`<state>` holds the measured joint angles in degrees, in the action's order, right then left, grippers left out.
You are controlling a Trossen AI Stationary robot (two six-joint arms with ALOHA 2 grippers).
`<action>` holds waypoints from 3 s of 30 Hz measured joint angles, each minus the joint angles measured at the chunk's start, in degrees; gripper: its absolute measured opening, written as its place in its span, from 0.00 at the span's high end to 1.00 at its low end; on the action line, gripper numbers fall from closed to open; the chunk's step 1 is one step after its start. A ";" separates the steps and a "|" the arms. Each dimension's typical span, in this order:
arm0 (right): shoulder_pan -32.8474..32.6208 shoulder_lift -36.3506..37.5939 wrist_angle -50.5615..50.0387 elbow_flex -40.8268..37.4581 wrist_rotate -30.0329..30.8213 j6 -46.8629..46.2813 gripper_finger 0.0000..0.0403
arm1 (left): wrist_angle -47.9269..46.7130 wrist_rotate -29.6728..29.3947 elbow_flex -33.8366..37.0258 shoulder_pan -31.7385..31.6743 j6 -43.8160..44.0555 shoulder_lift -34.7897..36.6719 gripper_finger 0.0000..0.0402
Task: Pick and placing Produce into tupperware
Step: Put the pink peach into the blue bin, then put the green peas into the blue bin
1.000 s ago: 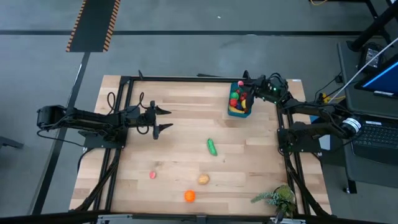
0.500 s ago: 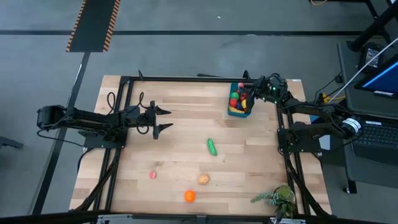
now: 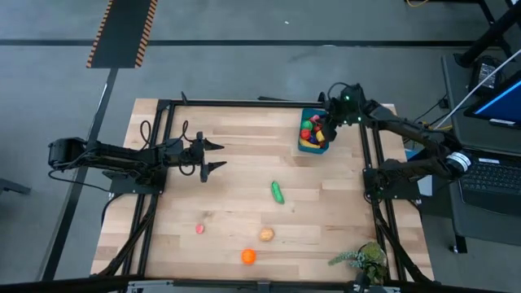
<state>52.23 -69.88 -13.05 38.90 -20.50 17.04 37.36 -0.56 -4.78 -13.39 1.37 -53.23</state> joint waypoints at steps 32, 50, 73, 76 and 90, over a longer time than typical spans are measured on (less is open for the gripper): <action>-4.46 -26.89 -28.67 25.00 10.52 2.37 0.72 | -0.55 -0.02 0.00 0.00 -0.02 -0.02 0.29; -4.46 -26.89 -29.87 25.00 10.37 -0.35 0.63 | -0.52 -0.02 0.00 0.00 -0.02 -0.02 0.29; -7.17 -1.73 -9.06 8.90 7.18 -3.55 0.44 | 3.84 -0.02 0.00 0.11 -2.15 0.83 0.29; -8.36 4.83 -4.17 1.88 7.33 -6.06 0.44 | 3.56 0.00 0.00 0.11 -1.09 0.81 0.29; -16.28 20.28 45.07 -25.32 -0.64 -18.06 0.44 | 3.58 -0.02 0.00 0.09 4.48 0.81 0.29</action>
<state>35.95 -49.60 32.02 13.58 -21.15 -1.01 40.94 -0.58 -4.78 -13.30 5.85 -52.42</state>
